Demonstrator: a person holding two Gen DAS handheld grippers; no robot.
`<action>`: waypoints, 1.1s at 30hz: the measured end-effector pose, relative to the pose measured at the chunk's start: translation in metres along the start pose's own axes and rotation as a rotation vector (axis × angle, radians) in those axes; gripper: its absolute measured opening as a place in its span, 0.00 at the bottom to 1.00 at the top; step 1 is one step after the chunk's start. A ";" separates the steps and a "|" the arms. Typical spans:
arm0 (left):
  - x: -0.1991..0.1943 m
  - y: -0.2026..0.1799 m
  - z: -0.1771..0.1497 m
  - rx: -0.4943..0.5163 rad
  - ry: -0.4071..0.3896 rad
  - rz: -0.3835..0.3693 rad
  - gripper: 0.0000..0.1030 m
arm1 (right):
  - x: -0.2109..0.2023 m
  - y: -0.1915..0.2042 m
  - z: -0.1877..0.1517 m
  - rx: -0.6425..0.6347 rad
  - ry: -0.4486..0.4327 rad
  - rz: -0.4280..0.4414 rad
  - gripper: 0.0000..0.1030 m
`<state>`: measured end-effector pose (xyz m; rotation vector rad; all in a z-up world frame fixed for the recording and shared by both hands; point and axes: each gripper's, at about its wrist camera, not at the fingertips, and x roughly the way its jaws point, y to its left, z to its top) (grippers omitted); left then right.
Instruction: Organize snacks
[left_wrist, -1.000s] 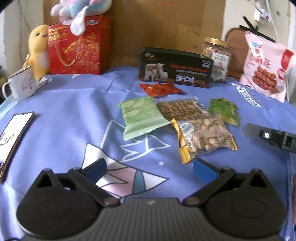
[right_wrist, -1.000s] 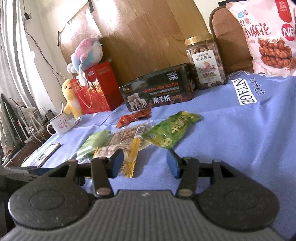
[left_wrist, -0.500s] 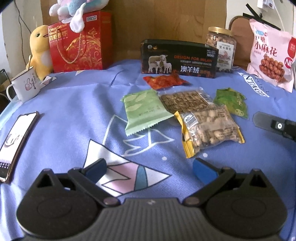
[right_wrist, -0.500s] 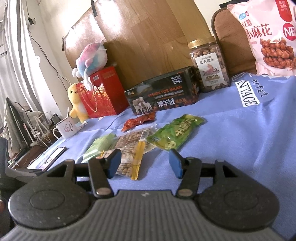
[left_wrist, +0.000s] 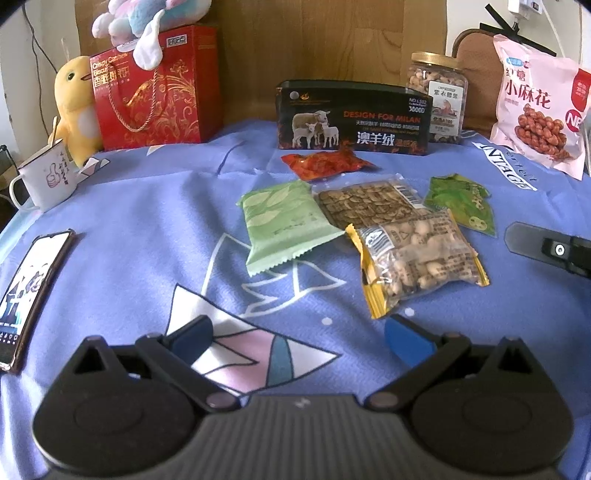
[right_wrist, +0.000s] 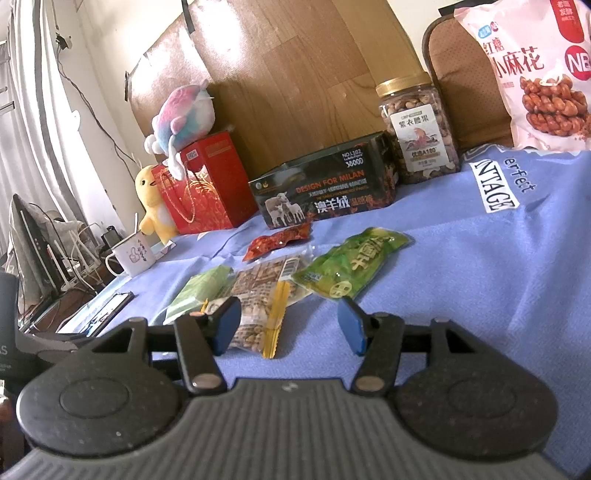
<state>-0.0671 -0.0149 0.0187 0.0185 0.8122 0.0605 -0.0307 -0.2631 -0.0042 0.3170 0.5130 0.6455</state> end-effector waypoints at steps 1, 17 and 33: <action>0.000 0.001 0.000 0.000 -0.001 -0.006 1.00 | 0.000 0.000 0.000 0.000 0.000 -0.001 0.59; -0.011 0.026 -0.009 -0.051 -0.068 -0.184 1.00 | 0.001 0.002 -0.001 -0.018 0.009 -0.035 0.60; -0.011 0.031 -0.009 0.004 -0.017 -0.081 0.99 | 0.003 0.006 -0.001 -0.037 0.028 -0.056 0.60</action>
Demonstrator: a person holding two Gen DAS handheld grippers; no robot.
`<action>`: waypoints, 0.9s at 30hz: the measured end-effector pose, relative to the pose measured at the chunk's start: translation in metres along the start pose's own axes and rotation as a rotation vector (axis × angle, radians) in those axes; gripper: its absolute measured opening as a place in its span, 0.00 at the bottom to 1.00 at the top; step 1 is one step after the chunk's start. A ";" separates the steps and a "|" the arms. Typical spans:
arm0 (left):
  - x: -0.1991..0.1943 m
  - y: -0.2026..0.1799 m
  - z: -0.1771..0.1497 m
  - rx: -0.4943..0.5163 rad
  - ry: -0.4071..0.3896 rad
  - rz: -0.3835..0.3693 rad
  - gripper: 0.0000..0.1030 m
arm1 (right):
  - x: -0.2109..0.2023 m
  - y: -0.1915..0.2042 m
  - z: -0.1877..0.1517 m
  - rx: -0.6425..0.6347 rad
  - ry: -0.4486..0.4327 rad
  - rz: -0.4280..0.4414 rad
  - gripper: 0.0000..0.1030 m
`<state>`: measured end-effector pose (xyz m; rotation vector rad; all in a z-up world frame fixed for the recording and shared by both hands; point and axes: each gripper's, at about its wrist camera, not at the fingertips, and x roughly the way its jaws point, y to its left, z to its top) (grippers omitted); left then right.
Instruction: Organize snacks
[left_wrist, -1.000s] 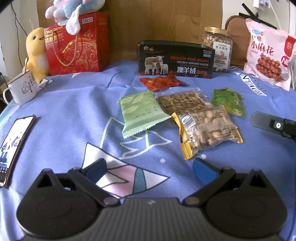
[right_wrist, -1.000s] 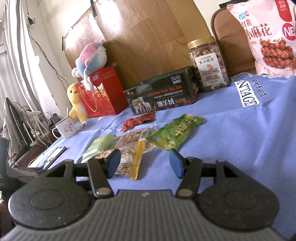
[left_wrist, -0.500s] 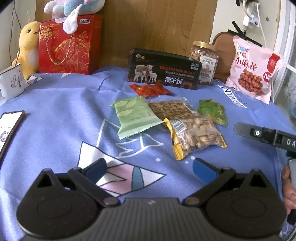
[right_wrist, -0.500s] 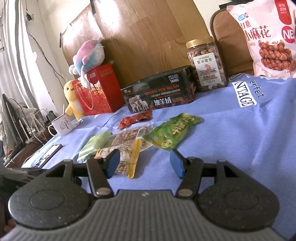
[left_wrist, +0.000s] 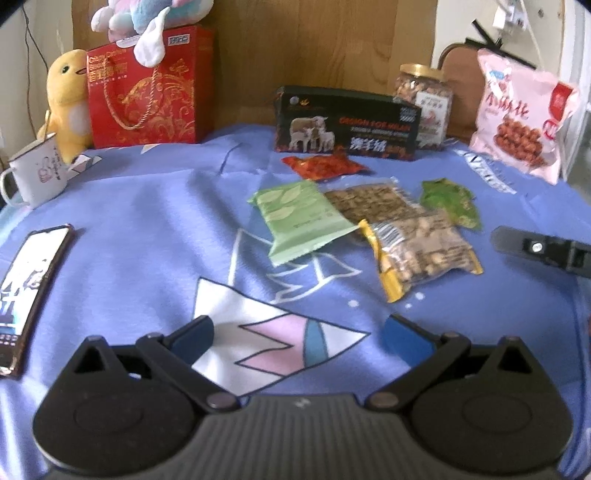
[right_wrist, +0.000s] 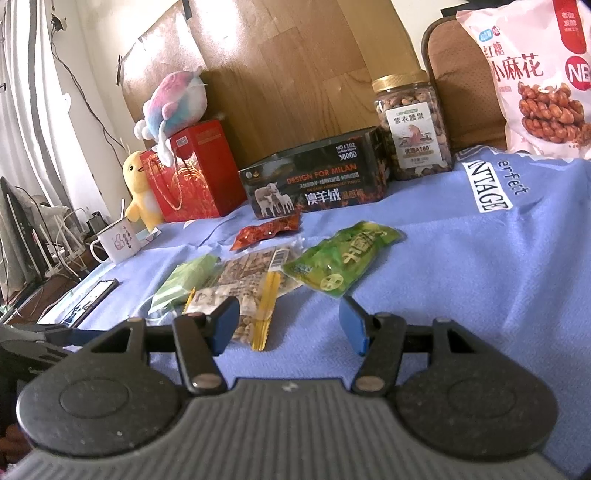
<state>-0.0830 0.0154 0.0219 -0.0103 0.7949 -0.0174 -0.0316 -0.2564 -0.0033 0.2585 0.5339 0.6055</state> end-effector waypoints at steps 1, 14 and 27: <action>0.000 0.000 0.000 0.004 0.004 0.014 0.99 | 0.000 0.001 0.000 0.000 -0.001 0.000 0.60; 0.003 -0.008 0.002 0.038 0.008 0.109 0.99 | -0.004 -0.001 -0.001 0.008 -0.021 0.033 0.62; 0.003 -0.009 0.003 0.037 0.009 0.119 0.99 | -0.006 -0.001 0.000 0.004 -0.028 0.041 0.63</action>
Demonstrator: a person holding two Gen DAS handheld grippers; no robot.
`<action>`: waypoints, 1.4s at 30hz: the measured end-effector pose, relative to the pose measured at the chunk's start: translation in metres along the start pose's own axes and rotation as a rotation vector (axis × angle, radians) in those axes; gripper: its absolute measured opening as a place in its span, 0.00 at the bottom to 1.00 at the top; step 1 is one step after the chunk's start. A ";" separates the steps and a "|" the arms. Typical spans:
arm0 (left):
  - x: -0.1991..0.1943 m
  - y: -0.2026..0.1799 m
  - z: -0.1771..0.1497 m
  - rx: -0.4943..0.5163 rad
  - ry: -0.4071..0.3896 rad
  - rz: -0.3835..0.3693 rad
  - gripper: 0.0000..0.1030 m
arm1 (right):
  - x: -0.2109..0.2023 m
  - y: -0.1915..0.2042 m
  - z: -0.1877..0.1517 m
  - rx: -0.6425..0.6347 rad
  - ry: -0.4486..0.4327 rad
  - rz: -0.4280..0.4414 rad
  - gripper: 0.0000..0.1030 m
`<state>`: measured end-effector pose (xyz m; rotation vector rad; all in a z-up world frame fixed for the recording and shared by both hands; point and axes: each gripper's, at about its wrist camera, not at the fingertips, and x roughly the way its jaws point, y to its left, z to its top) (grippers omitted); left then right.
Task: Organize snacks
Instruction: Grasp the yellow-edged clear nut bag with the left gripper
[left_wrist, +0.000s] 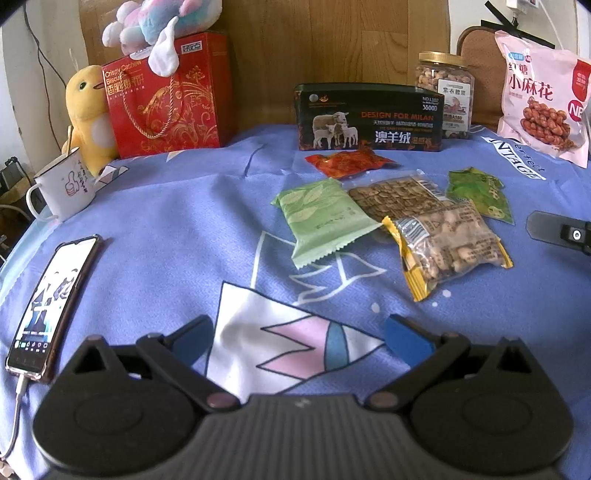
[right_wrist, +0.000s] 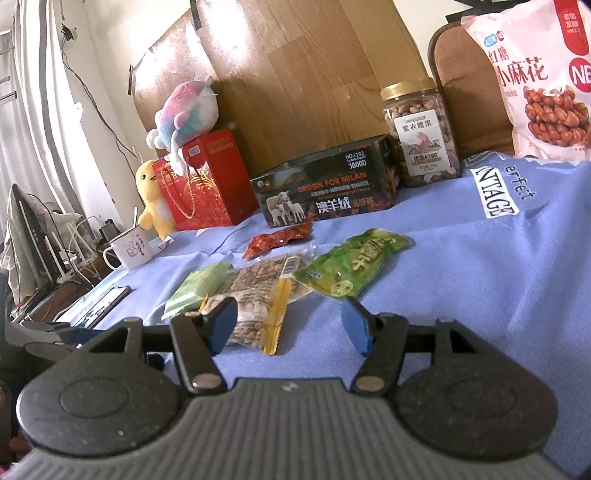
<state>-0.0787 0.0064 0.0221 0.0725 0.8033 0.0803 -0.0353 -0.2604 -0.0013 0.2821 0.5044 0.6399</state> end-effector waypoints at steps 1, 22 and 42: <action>0.000 0.000 0.000 0.000 0.000 -0.002 0.99 | 0.000 0.000 0.000 0.000 0.000 0.000 0.63; 0.022 0.011 0.037 -0.154 0.076 -0.619 0.86 | 0.026 0.028 0.002 -0.227 0.189 0.021 0.71; 0.012 -0.012 0.067 -0.085 0.035 -0.764 0.37 | 0.027 0.042 0.039 -0.313 0.097 -0.007 0.10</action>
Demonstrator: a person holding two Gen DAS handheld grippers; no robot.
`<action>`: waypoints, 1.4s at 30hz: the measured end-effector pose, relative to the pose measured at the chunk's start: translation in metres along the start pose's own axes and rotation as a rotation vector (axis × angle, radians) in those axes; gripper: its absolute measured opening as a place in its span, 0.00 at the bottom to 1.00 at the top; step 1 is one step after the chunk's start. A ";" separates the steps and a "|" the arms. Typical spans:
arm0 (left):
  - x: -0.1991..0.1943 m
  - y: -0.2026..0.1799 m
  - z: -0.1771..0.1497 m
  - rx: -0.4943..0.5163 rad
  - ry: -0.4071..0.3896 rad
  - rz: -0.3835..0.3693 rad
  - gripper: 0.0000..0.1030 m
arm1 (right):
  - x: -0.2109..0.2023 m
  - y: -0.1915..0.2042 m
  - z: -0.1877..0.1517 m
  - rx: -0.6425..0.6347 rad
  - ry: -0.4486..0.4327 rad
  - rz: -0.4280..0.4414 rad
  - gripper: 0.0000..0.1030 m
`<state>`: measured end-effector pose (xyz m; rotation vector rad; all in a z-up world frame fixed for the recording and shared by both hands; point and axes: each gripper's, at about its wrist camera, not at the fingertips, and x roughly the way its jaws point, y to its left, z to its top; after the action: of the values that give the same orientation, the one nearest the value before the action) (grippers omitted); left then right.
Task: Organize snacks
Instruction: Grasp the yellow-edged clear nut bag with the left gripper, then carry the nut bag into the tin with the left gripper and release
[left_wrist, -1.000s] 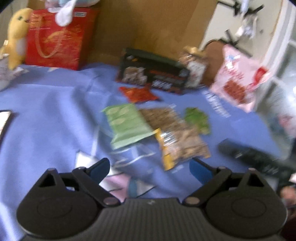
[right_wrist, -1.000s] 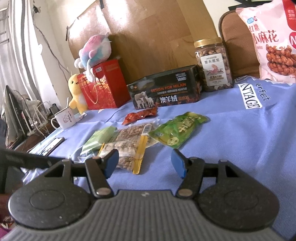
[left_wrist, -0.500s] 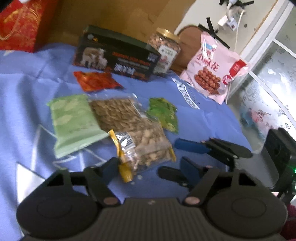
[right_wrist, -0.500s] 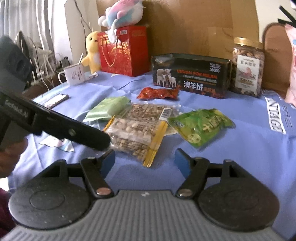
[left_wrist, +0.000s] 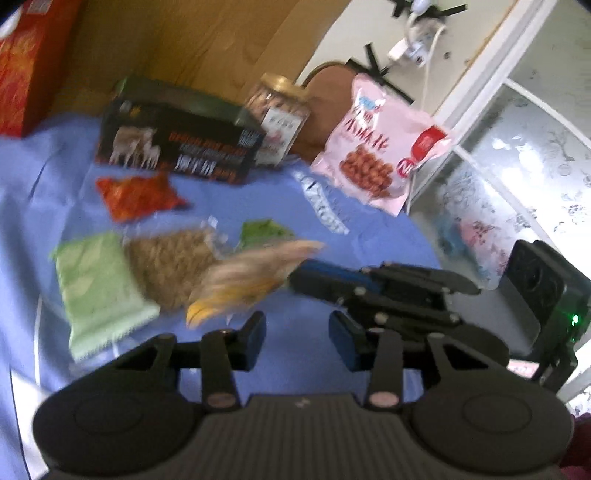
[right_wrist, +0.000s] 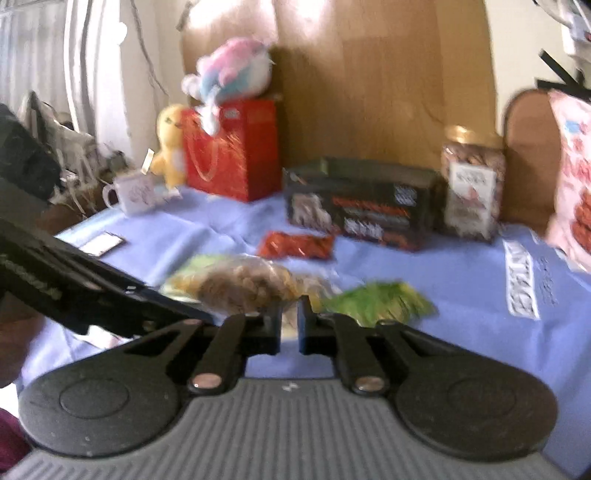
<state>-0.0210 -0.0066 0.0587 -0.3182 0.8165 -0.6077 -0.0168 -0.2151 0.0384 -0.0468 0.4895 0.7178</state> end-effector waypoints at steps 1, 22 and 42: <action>0.001 -0.001 0.003 0.003 0.000 0.015 0.37 | 0.001 0.003 0.002 -0.009 -0.001 0.004 0.09; 0.040 0.030 0.025 -0.033 0.089 0.123 0.30 | 0.037 -0.005 -0.018 -0.094 0.163 0.020 0.36; 0.064 0.069 0.180 -0.022 -0.215 0.292 0.50 | 0.142 -0.068 0.127 -0.122 0.022 -0.238 0.42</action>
<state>0.1755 0.0145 0.1057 -0.2726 0.6475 -0.2854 0.1713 -0.1525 0.0789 -0.2237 0.4518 0.5135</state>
